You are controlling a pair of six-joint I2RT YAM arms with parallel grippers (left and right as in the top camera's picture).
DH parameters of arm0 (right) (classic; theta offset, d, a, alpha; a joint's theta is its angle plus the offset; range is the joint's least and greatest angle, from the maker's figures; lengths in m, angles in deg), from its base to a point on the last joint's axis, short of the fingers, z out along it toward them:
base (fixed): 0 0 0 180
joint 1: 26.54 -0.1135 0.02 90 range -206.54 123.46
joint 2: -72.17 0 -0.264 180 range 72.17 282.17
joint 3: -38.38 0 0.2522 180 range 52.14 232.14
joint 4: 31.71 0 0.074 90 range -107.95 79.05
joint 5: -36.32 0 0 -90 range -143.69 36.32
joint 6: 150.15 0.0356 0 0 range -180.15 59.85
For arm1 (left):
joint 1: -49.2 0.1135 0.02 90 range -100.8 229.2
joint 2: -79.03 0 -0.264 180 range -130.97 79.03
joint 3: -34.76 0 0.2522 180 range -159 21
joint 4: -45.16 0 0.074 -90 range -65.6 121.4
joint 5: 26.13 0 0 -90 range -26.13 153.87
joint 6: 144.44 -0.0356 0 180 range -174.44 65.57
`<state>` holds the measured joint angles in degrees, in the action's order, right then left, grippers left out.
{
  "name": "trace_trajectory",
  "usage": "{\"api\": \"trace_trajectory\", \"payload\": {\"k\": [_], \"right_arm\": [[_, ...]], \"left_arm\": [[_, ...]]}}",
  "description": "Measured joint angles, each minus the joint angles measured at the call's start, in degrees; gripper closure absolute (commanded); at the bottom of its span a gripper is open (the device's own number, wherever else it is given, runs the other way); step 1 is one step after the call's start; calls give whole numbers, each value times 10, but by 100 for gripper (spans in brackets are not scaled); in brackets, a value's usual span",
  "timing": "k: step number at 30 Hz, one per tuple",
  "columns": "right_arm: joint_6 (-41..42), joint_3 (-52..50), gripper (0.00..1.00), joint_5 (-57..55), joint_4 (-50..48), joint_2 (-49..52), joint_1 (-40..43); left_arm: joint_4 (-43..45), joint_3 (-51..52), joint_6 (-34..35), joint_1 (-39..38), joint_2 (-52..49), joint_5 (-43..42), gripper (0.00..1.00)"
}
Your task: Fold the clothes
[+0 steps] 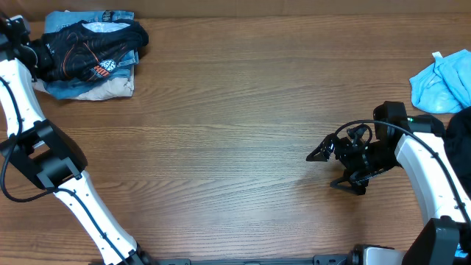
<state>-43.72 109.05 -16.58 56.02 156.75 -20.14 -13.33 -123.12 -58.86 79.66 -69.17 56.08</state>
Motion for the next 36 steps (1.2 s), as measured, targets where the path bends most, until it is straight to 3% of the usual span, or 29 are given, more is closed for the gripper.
{"api": "trace_trajectory", "payload": {"k": [6,12,13,16,20,30,36], "right_arm": [[1,0,0,0,0,0,0],[9,0,0,0,0,0,0],[10,0,0,0,0,0,0],[11,0,0,0,1,0,0],[13,0,0,0,2,0,0],[14,0,0,0,2,0,0],[14,0,0,0,1,0,0]], "left_arm": [[62,-37,24,-12,0,26,96],[84,-37,38,-24,-9,50,75],[83,-37,39,-26,-14,52,68],[75,-37,42,-28,-29,62,22],[48,-37,44,-27,-43,94,0],[30,-37,90,-28,1,123,5],[-25,-38,109,-34,125,86,33]]}}
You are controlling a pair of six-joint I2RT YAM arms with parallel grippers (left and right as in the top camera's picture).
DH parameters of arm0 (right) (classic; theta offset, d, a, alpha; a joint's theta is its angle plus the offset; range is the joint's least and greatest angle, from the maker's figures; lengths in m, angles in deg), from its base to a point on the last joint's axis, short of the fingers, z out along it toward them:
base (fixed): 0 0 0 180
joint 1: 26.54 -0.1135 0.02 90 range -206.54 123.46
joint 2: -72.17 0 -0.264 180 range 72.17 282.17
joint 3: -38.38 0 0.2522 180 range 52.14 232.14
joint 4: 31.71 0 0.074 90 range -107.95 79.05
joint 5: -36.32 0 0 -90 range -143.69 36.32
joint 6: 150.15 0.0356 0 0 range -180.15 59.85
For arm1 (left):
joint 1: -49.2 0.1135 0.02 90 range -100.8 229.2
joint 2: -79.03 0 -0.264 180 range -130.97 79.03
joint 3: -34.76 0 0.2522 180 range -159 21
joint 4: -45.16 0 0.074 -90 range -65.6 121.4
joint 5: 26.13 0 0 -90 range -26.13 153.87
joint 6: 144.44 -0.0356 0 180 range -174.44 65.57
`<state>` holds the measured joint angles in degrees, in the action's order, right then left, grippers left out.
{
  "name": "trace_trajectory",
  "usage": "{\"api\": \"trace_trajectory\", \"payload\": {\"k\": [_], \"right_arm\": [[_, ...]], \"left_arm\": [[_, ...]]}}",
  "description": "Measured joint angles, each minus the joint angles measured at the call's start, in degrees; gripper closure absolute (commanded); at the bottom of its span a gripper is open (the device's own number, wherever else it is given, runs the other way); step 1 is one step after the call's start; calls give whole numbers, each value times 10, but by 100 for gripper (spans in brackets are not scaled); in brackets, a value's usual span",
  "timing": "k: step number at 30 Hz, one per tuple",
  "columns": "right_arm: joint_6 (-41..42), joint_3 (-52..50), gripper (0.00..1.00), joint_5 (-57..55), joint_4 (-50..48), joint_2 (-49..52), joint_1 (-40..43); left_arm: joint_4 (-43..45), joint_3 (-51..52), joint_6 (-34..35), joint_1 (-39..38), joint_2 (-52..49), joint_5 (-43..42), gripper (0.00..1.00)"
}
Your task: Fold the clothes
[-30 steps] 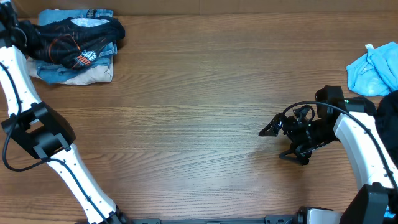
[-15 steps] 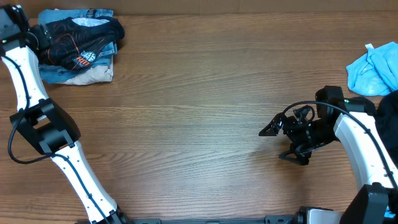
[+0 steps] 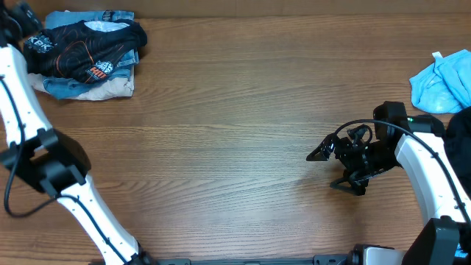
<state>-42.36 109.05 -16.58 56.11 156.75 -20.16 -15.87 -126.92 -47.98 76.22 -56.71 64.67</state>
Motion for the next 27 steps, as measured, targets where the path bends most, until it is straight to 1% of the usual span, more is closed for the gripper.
{"api": "trace_trajectory", "payload": {"k": [3,5,9,14,20,25,27], "right_arm": [[-5,0,0,0,0,0,0],[-10,0,0,0,0,0,0],[-18,0,0,0,0,0,0],[-24,0,0,0,0,0,0],[-27,0,0,0,0,0,0],[-28,0,0,0,0,0,0],[-28,0,0,0,1,0,0]], "left_arm": [[-48,-11,2,-13,44,-12,48],[-78,-17,-1,-25,55,-17,50],[-100,-17,-2,-47,35,-23,48],[-93,-16,-2,-56,-29,-19,47],[-88,-13,-2,-55,-112,-6,42],[-55,-13,-2,-55,-181,2,30],[-37,-13,-1,-55,-189,5,28]]}}
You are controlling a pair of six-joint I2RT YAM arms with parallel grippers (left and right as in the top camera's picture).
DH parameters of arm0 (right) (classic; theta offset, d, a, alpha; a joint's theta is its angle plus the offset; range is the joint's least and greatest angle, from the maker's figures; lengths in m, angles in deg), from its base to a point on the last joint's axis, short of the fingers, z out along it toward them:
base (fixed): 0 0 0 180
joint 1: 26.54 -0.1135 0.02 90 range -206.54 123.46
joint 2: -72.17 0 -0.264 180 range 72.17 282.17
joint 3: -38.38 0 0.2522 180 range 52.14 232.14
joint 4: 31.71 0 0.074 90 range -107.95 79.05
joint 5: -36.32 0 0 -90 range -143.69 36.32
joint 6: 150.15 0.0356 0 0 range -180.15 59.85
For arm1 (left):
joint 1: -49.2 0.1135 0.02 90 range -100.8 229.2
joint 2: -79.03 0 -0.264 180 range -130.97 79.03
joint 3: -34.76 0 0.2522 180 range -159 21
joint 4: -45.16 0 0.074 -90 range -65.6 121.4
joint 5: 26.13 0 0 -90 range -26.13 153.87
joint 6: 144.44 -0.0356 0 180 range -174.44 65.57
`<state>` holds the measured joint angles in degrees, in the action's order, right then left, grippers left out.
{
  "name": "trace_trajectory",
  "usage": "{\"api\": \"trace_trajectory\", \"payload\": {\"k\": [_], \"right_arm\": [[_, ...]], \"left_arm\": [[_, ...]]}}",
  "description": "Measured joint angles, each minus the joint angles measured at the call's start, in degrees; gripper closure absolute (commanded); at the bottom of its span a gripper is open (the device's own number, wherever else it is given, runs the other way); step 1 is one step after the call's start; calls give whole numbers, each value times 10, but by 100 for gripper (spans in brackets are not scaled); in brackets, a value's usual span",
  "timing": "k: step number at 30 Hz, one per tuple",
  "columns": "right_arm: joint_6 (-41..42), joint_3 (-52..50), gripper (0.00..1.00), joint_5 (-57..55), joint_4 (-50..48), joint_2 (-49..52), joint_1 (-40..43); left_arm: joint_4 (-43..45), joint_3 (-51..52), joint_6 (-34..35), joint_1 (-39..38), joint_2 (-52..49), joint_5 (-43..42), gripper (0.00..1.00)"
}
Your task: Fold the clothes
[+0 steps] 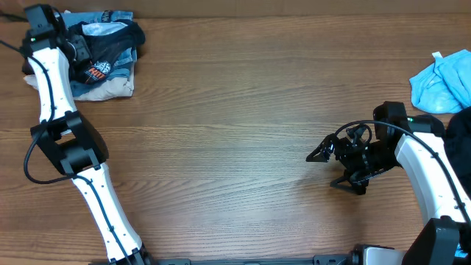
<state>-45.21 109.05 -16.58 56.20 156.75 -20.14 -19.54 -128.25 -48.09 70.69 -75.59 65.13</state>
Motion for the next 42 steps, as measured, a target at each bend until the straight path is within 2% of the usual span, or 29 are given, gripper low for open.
{"api": "trace_trajectory", "payload": {"k": [10,13,15,22,27,36,42], "right_arm": [[0,0,0,0,5,0,0],[0,0,0,0,5,0,0],[0,0,0,0,5,0,0],[0,0,0,0,2,0,0],[0,0,0,0,1,0,0],[0,0,0,0,-14,0,0],[-4,0,0,0,-15,0,0]], "left_arm": [[59,-1,30,0,3,3,25],[53,-1,33,-1,19,3,17],[45,-1,39,-3,39,3,15],[-39,-11,43,-21,132,3,30],[-123,-17,43,-43,140,3,34],[-217,-6,75,-50,124,11,34],[-200,30,98,-50,90,-3,35]]}}
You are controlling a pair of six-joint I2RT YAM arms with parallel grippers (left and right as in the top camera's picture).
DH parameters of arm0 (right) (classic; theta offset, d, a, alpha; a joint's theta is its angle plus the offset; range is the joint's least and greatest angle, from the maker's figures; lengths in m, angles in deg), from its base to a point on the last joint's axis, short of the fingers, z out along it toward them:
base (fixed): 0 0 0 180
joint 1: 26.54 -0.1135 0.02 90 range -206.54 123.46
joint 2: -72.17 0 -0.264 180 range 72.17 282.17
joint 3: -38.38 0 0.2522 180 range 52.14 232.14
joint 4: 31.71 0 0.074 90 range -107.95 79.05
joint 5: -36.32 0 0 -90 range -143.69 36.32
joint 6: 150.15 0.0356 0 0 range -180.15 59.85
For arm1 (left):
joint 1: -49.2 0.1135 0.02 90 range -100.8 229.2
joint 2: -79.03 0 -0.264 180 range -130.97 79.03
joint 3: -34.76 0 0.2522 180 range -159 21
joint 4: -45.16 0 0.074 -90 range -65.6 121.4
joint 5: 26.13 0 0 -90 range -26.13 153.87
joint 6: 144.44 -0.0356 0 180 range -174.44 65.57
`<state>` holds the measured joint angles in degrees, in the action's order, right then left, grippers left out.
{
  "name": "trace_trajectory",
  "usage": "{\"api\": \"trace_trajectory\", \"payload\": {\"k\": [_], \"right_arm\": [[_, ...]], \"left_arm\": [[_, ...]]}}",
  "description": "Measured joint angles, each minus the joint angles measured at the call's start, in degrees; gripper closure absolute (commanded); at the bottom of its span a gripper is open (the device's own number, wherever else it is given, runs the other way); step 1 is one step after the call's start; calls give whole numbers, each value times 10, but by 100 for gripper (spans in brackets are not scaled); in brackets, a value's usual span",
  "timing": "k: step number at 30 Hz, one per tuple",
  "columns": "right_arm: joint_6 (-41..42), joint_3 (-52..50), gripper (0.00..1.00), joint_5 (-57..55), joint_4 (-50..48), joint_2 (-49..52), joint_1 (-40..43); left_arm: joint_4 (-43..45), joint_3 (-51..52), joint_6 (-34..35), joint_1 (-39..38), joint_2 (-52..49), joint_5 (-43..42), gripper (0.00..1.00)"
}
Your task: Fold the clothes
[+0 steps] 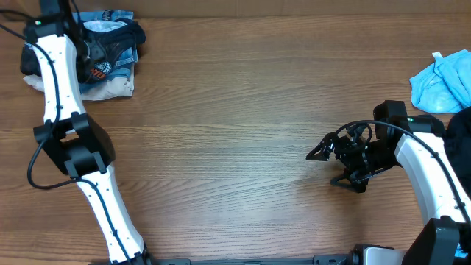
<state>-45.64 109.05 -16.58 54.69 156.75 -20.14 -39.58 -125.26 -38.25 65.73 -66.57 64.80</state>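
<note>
A pile of clothes (110, 70) lies at the far left corner of the table: a black printed garment (110, 48) on top of blue denim and a beige piece. My left arm (55, 66) reaches across the pile's left side. Its gripper (82, 46) sits low on the black garment, and its fingers are not clear enough to read. My right gripper (329, 169) rests open on the bare wood at the right, with nothing between its fingers. A light blue cloth (441, 81) lies crumpled at the far right edge.
The wooden table (235, 132) stretches between the two arms. A dark garment (462, 121) shows at the right edge, behind my right arm. The table's back edge runs just behind the pile.
My left arm has shifted slightly right and further over the pile, covering more of the black garment. The right arm has not moved.
At first my left arm stood at the table's left edge, with its gripper at the left end of the black garment. The garment then lay spread over the pile. Later the arm was over the pile's left part, where it remains. The right gripper stayed open throughout.
</note>
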Motion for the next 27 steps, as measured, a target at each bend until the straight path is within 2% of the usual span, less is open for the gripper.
{"api": "trace_trajectory", "payload": {"k": [5,9,11,15,21,25,27], "right_arm": [[-6,0,0,0,7,0,0],[-14,0,0,0,14,0,0],[-15,0,0,0,14,0,0],[-17,0,0,0,13,0,0],[-19,0,0,0,13,0,0],[-19,0,0,0,13,0,0],[-20,0,0,0,14,0,0]], "left_arm": [[18,6,12,1,-31,-24,45],[18,4,21,0,-31,-30,46],[16,1,23,1,-31,-32,44],[15,-2,26,1,-27,-43,29],[37,-2,30,2,10,-57,31],[100,-4,33,2,41,-37,57],[133,-6,31,4,45,-19,63]]}}
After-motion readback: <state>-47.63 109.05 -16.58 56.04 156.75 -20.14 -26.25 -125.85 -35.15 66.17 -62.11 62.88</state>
